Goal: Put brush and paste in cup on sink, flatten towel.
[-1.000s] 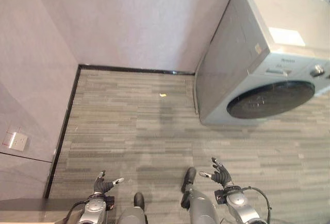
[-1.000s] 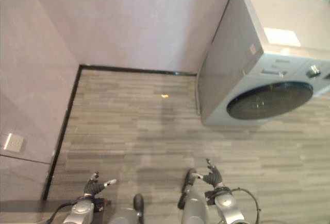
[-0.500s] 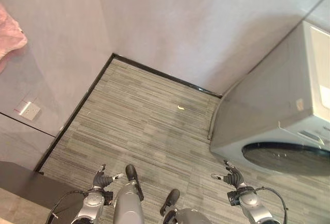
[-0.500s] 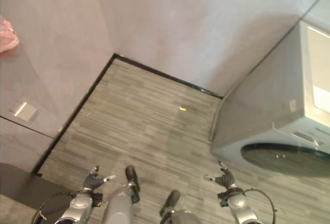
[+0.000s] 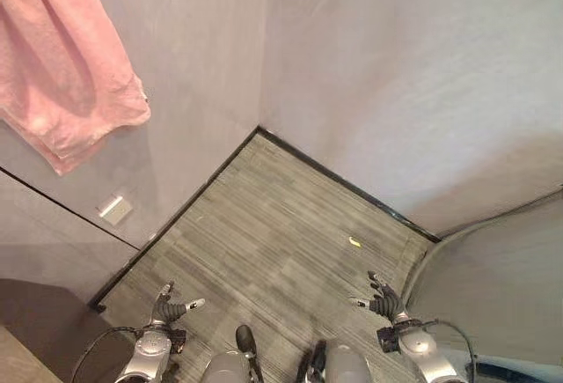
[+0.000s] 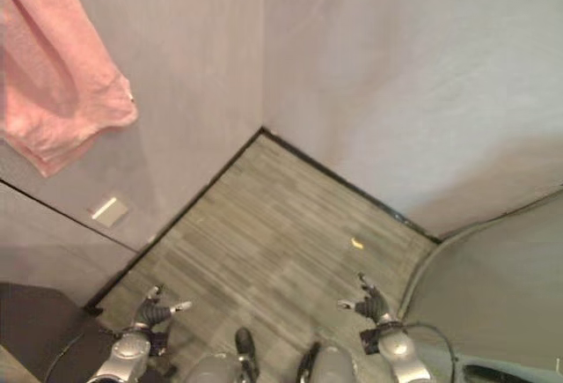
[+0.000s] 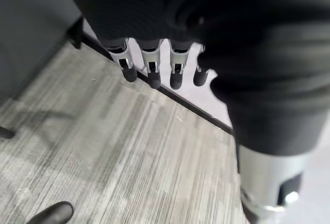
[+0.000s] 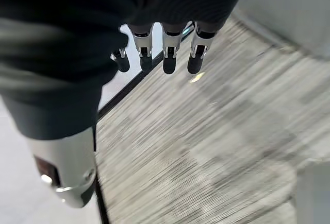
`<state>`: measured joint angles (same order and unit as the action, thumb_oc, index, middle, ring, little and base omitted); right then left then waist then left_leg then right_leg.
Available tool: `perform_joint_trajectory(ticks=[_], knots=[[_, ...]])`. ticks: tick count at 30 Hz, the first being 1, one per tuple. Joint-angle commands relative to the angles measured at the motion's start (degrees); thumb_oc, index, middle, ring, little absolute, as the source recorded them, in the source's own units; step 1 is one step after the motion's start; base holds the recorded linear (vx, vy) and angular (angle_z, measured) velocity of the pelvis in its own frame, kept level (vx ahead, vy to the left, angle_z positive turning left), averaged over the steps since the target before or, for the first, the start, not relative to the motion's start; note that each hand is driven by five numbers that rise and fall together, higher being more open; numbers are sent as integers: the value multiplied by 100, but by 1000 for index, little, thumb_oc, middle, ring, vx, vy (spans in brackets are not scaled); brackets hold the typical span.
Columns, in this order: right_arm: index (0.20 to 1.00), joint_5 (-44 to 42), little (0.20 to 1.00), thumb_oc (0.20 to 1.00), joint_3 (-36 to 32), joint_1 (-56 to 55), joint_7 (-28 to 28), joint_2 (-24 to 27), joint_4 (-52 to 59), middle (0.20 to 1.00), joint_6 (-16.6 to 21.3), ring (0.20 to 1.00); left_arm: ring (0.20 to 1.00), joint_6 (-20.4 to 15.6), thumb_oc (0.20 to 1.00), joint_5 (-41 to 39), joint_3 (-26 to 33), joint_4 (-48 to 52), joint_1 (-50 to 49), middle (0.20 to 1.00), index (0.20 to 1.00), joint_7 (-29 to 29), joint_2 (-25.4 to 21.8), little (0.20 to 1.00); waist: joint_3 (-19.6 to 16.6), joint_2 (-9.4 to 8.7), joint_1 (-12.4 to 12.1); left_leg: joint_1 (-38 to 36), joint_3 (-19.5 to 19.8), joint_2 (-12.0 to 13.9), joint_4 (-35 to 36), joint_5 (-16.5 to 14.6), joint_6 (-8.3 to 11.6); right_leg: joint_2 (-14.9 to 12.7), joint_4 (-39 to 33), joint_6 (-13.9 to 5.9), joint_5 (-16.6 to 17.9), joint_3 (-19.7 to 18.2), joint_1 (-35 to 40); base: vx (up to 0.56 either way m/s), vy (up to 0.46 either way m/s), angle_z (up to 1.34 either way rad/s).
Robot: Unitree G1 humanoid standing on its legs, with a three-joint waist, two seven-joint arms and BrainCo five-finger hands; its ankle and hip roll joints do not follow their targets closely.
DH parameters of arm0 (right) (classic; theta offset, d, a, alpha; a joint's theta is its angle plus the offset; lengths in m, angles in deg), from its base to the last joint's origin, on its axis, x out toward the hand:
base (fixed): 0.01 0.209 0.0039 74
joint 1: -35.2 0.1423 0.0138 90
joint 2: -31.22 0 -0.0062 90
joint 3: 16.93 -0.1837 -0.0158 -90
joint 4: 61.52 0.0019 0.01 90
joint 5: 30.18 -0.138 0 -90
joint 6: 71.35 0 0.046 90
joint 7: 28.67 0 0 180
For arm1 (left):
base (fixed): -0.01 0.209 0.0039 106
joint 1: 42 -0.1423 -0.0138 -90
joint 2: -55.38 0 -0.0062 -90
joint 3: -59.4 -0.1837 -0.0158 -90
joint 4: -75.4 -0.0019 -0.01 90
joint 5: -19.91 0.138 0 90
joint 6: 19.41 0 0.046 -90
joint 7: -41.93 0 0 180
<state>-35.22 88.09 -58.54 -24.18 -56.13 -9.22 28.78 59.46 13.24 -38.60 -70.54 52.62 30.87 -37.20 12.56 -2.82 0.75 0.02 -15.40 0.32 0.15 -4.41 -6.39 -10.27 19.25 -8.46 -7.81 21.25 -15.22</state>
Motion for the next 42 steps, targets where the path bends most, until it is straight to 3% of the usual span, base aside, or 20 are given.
perform_joint_trajectory(ticks=[1, 3, 7, 11, 13, 14, 16, 17, 18, 21, 23, 27, 31, 32, 34, 35, 36, 39, 40, 42], knots=[[1000, -177, 1000, 1000, -24, 139, -54, 35, 93, 1000, 197, 1000, 1000, -249, 1000, 12, -129, 126, 71, 1000, 1000, -29, -146, 1000, -104, -184, -41, -71, 75, -106, -101, 32, 510, -136, -1530, -269, 1472, -644, 79, 525, -72, 148], [1000, -101, 1000, 1000, -56, 38, -71, 82, 173, 1000, 166, 1000, 1000, -312, 1000, -52, -83, 72, 66, 1000, 1000, -26, -103, 1000, -105, -194, 26, -231, 425, -96, -135, -42, 596, -179, -1780, -398, 1658, -874, 27, 504, -113, 115], [1000, -32, 1000, 1000, 0, 21, -142, 146, -36, 1000, 140, 1000, 1000, -336, 1000, -197, -114, -54, 122, 1000, 1000, -5, 33, 1000, -155, -285, 142, -318, 1065, -167, -735, -213, 715, 97, -1375, -275, 1498, -1215, 224, 436, -138, 165], [1000, -153, 1000, 1000, -34, 148, -39, 322, 16, 1000, 157, 1000, 1000, -333, 1000, -932, -20, 115, 228, 1000, 1000, 60, 114, 1000, 102, -384, 52, 750, 630, 248, -2706, 403, 1182, 29, -1342, 41, 1229, -459, 648, 231, -215, 95], [1000, -226, 1000, 1000, -72, 164, -10, 371, 68, 1000, 152, 1000, 1000, -358, 1000, -920, -44, 200, 300, 1000, 1000, 35, 92, 1000, 181, -427, 49, 967, 347, 391, -2878, 411, 1213, 27, -1382, 78, 1161, -328, 732, 139, -145, 107], [1000, -226, 1000, 1000, -159, 136, 38, 424, 102, 1000, 135, 1000, 1000, -362, 1000, -924, -96, 486, 345, 1000, 1000, 30, 29, 1000, 268, -396, -9, 1378, -118, 517, -2474, 338, 1157, 66, -1486, 90, 1039, -78, 887, 211, -49, 84], [1000, -224, 1000, 1000, -252, 45, 102, 392, -49, 1000, 139, 1000, 1000, -396, 1000, -981, -42, 603, 274, 1000, 1000, -17, 34, 1000, 161, -320, -26, 1629, -531, 592, -1321, 420, 1100, 189, -1643, -40, 851, 55, 1102, 437, 49, 66], [1000, -222, 1000, 1000, -249, 36, 102, 390, -55, 1000, 143, 1000, 1000, -395, 1000, -978, -45, 608, 260, 1000, 1000, -18, 34, 1000, 153, -331, -30, 1591, -534, 571, -1278, 418, 1108, 180, -1649, -52, 837, 46, 1122, 608, 173, 47], [1000, -98, 1000, 1000, -211, -19, 82, 415, -173, 1000, 150, 1000, 1000, -390, 1000, -880, 8, 610, 153, 1000, 1000, -23, 19, 1000, 98, -300, -128, 1765, -609, 877, -390, 1157, 1276, 254, -1740, -73, 724, 130, 1350, 445, 153, 24], [1000, 122, 1000, 1000, -89, 0, 51, 437, -367, 1000, 116, 1000, 1000, -349, 1000, -789, 34, 467, 112, 1000, 1000, -2, 14, 1000, 43, -317, -183, 1808, -692, 1235, 162, 1585, 1418, 207, -1749, -108, 589, 283, 1622, 413, 168, 8], [1000, 160, 1000, 1000, -71, -3, 16, 453, -376, 1000, 92, 1000, 1000, -344, 1000, -799, 33, 490, 69, 1000, 1000, 20, -14, 1000, 20, -326, -216, 1784, -680, 1275, 51, 1620, 1438, 191, -1716, -112, 552, 272, 1739, 354, 168, -4], [1000, 169, 1000, 1000, -68, 144, 3, 230, -650, 1000, 41, 1000, 1000, -316, 1000, -717, -17, 540, -22, 1000, 1000, 75, -155, 1000, -100, -430, -349, 1825, -807, 1071, -855, 1154, 1231, -192, -1263, -196, 597, 54, 2012, 420, 322, -10], [1000, 258, 1000, 1000, 7, 300, 76, 99, -852, 1000, 4, 1000, 1000, -264, 1000, -688, -86, 625, -73, 1000, 1000, 118, -231, 1000, -93, -428, -398, 1446, -919, 639, -875, 583, 774, -657, 383, -334, 1453, -114, 1493, 278, 425, -10], [1000, 259, 1000, 1000, 24, 321, 86, 84, -826, 1000, -1, 1000, 1000, -251, 1000, -681, -102, 690, -97, 1000, 1000, 125, -247, 1000, -59, -393, -364, 1307, -911, 532, -820, 486, 677, -664, 753, -379, 1613, -157, 1312, 243, 375, -3], [1000, 145, 1000, 1000, 69, 374, 43, 79, -615, 1000, 31, 1000, 1000, -242, 1000, -552, -167, 684, -55, 1000, 1000, 92, -273, 1000, 49, -201, -130, 1033, -719, 448, -605, 493, 549, 26, 1148, -234, 1371, -767, 429, 211, 293, 10], [1000, 46, 1000, 1000, 73, 352, -3, 59, -467, 1000, 61, 1000, 1000, -256, 1000, -541, -165, 670, -60, 1000, 1000, 68, -267, 1000, 91, -150, -70, 861, -667, 394, -517, 441, 526, 50, 1036, -214, 1301, -620, 175, 405, 262, 50], [1000, -56, 1000, 1000, 96, 320, -6, 30, -333, 1000, 100, 1000, 1000, -236, 1000, -521, -174, 528, -58, 1000, 1000, 50, -221, 1000, 85, -143, -48, 548, -579, 276, -356, 277, 597, -219, 422, -212, 1041, -59, 252, 359, 181, 40], [1000, -106, 1000, 1000, 119, 325, -10, 42, -310, 1000, 130, 1000, 1000, -233, 1000, -506, -194, 429, -23, 1000, 1000, 33, -186, 1000, 89, -108, 25, 462, -464, 267, -322, 242, 652, -62, -59, -147, 966, -127, 123, 237, 2, 23], [1000, -151, 1000, 1000, 121, 329, -4, 41, -255, 1000, 148, 1000, 1000, -228, 1000, -501, -194, 314, 33, 1000, 1000, 35, -148, 1000, 87, -126, 125, 413, -431, 221, -321, 281, 668, 46, -723, -69, 1103, -322, -101, 260, -87, 22], [1000, -48, 1000, 1000, 129, 269, 34, 81, -196, 1000, 149, 1000, 1000, -274, 1000, -332, -275, 220, 117, 1000, 1000, 51, -52, 1000, 60, -137, 226, 161, -182, 249, -290, 106, 758, -57, -1486, -251, 1363, -509, -72, 468, -84, 65]])
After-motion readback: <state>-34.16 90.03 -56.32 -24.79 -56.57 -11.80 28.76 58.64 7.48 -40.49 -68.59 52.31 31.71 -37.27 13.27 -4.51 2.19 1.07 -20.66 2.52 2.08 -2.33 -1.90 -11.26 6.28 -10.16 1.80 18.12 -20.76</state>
